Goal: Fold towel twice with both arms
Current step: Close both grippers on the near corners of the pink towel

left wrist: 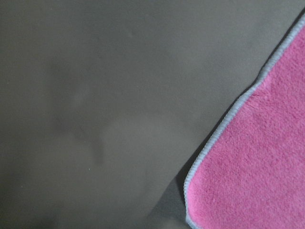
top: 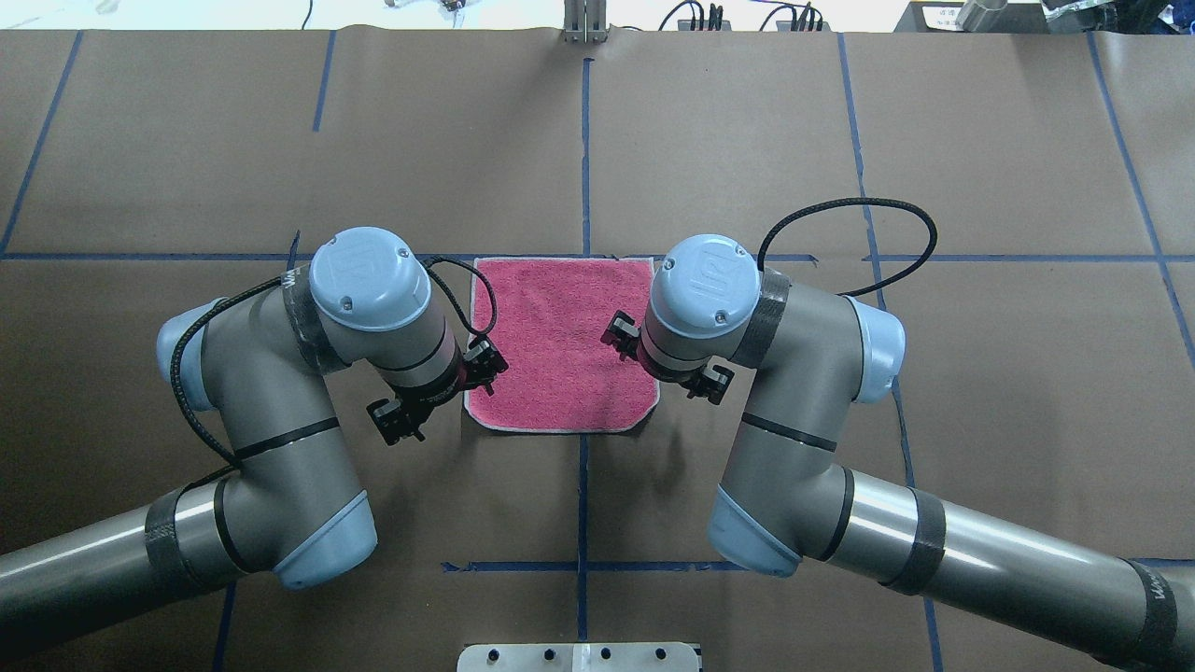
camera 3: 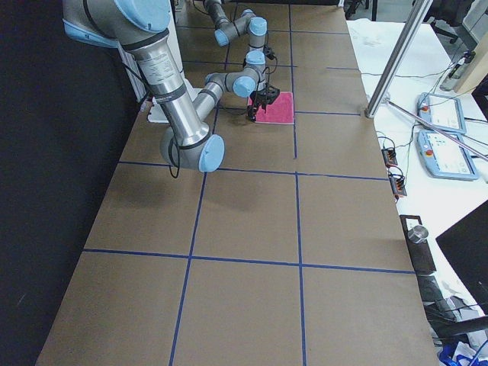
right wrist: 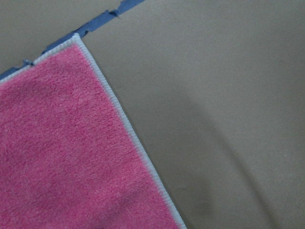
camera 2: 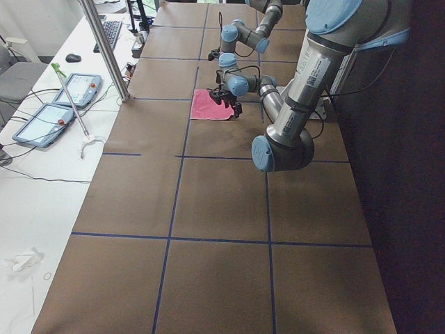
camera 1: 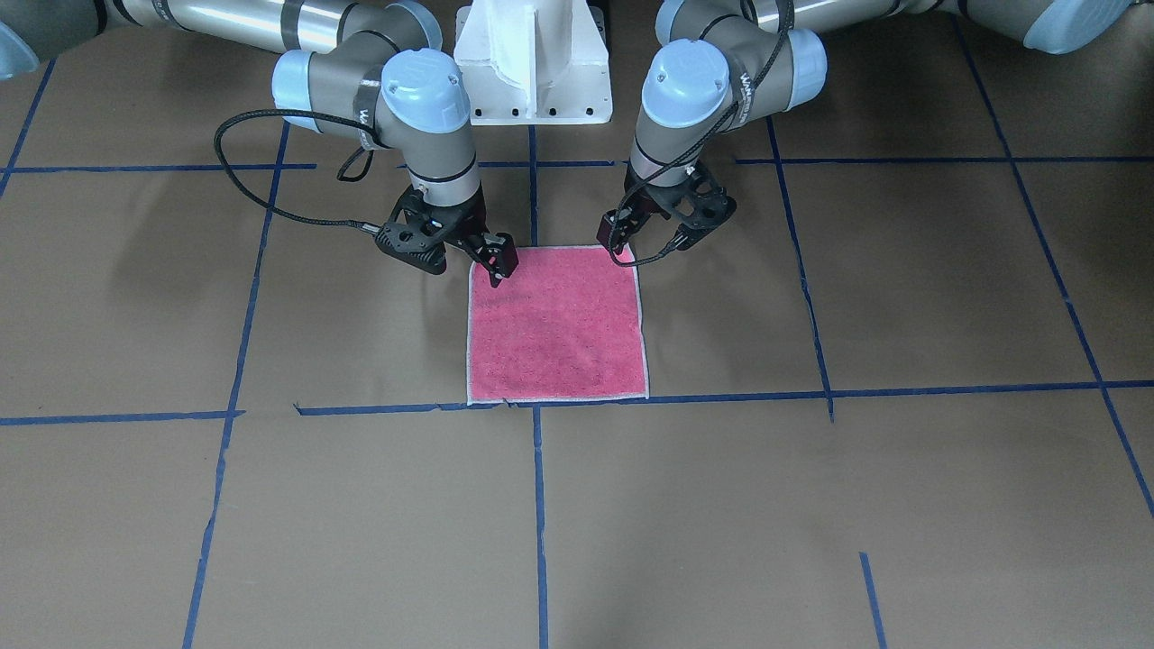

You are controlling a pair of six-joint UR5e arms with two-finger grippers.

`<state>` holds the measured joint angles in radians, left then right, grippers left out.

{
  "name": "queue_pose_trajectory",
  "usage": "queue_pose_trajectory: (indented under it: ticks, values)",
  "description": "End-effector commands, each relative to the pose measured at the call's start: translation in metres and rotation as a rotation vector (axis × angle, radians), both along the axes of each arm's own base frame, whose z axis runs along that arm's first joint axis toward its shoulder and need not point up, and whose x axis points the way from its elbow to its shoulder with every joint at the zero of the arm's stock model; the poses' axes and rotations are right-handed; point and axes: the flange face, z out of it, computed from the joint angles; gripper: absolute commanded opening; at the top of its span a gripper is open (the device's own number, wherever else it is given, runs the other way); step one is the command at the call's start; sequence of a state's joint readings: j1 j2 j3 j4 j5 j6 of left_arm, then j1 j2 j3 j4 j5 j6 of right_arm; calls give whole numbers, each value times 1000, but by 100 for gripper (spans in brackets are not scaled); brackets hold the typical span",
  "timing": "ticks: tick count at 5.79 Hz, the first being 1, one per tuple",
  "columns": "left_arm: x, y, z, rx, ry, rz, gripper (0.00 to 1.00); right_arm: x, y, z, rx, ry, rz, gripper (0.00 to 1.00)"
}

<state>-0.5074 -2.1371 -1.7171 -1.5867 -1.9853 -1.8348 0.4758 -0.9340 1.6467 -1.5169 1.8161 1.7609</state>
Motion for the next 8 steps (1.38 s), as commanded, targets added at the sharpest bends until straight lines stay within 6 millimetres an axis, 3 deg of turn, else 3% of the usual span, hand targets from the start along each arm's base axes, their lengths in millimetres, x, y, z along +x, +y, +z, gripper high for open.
queue_pose_trajectory:
  ticks: [1, 3, 4, 5, 8]
  values:
    - [19, -8, 22, 8, 3, 1, 100, -1, 4, -2, -7, -7, 5, 100]
    - [18, -7, 14, 15, 18, 0, 100, -1, 4, -2, -6, -7, 4, 100]
    - [16, -6, 13, 18, 21, 3, 95, -1, 4, -2, -7, -7, 5, 100]
    - [16, -6, 15, 19, 20, 4, 79, -2, 5, 1, -8, -4, 4, 100]
    - [23, 3, 11, 24, 32, 18, 59, -2, 5, 0, -8, -5, 4, 100]
